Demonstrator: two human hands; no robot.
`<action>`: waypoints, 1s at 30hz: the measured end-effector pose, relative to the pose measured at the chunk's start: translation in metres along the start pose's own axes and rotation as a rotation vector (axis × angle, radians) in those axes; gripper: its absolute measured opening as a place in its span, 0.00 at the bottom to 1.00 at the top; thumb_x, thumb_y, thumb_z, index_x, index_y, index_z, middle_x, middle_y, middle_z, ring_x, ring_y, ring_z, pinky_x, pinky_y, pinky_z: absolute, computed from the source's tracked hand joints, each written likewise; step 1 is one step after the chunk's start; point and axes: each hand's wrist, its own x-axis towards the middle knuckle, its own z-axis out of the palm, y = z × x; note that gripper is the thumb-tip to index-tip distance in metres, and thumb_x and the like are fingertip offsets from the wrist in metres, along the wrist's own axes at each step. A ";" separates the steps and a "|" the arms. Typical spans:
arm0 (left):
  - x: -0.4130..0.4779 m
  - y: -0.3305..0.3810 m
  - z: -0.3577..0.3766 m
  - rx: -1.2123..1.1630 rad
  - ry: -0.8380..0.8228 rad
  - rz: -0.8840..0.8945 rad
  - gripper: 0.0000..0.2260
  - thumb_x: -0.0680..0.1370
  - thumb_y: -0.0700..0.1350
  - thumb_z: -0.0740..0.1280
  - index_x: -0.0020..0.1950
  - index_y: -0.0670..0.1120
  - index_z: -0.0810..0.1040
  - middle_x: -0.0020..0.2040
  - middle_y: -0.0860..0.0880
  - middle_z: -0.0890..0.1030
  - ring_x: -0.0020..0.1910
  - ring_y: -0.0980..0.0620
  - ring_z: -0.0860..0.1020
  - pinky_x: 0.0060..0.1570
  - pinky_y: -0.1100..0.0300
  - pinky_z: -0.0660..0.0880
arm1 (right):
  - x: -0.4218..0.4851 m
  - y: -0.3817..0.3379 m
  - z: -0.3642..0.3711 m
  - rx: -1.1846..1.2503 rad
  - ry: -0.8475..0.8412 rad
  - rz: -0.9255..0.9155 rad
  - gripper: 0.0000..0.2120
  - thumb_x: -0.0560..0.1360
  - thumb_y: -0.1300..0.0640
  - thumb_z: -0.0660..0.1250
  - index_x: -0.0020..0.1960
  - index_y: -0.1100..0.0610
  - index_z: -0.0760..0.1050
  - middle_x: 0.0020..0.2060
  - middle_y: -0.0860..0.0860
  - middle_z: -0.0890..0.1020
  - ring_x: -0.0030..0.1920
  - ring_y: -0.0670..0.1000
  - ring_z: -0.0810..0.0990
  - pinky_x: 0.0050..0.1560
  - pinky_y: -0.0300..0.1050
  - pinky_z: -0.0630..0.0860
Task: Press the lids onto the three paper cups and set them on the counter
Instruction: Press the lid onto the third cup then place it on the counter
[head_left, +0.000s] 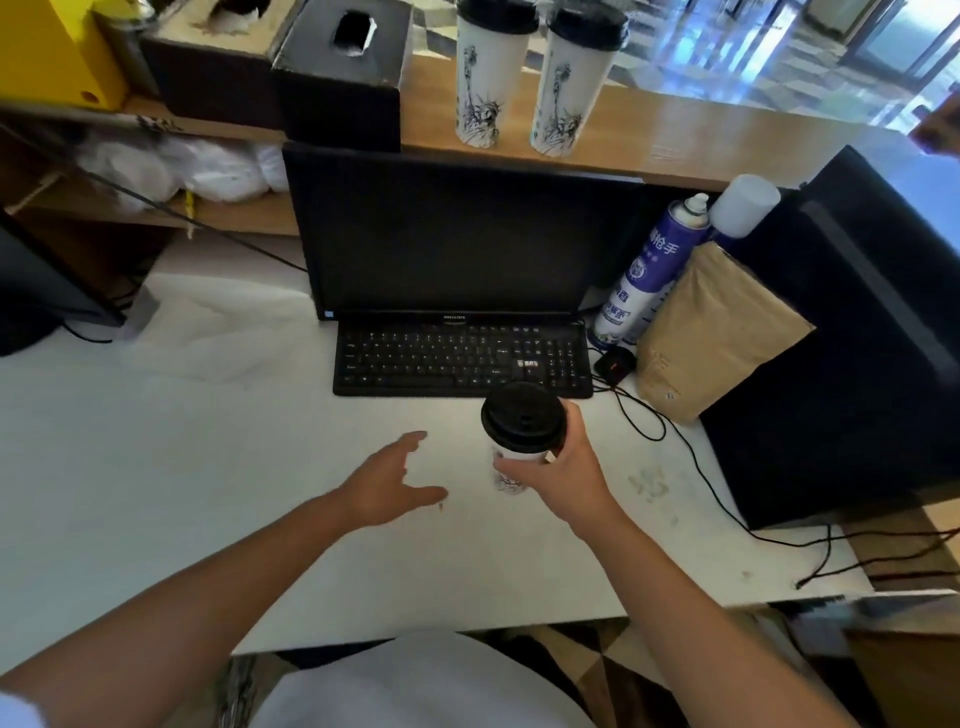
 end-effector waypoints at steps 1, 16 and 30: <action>-0.002 0.019 0.004 -0.033 0.011 0.065 0.41 0.72 0.53 0.77 0.80 0.54 0.59 0.76 0.51 0.67 0.69 0.48 0.73 0.62 0.56 0.75 | 0.002 0.003 -0.003 0.014 -0.012 -0.007 0.40 0.63 0.60 0.84 0.67 0.43 0.67 0.57 0.40 0.79 0.61 0.43 0.78 0.61 0.44 0.79; 0.024 0.196 0.040 -0.182 0.200 0.402 0.30 0.69 0.48 0.80 0.69 0.55 0.73 0.58 0.58 0.83 0.57 0.58 0.81 0.56 0.51 0.81 | 0.050 -0.032 -0.131 0.063 -0.163 -0.215 0.39 0.64 0.60 0.83 0.66 0.40 0.67 0.60 0.38 0.79 0.62 0.39 0.79 0.58 0.39 0.79; 0.086 0.347 -0.036 -0.115 0.465 0.553 0.24 0.73 0.54 0.75 0.67 0.56 0.73 0.61 0.58 0.81 0.59 0.56 0.80 0.61 0.52 0.78 | 0.158 -0.149 -0.210 0.089 -0.032 -0.481 0.21 0.71 0.56 0.78 0.62 0.50 0.77 0.55 0.45 0.85 0.57 0.46 0.83 0.60 0.57 0.80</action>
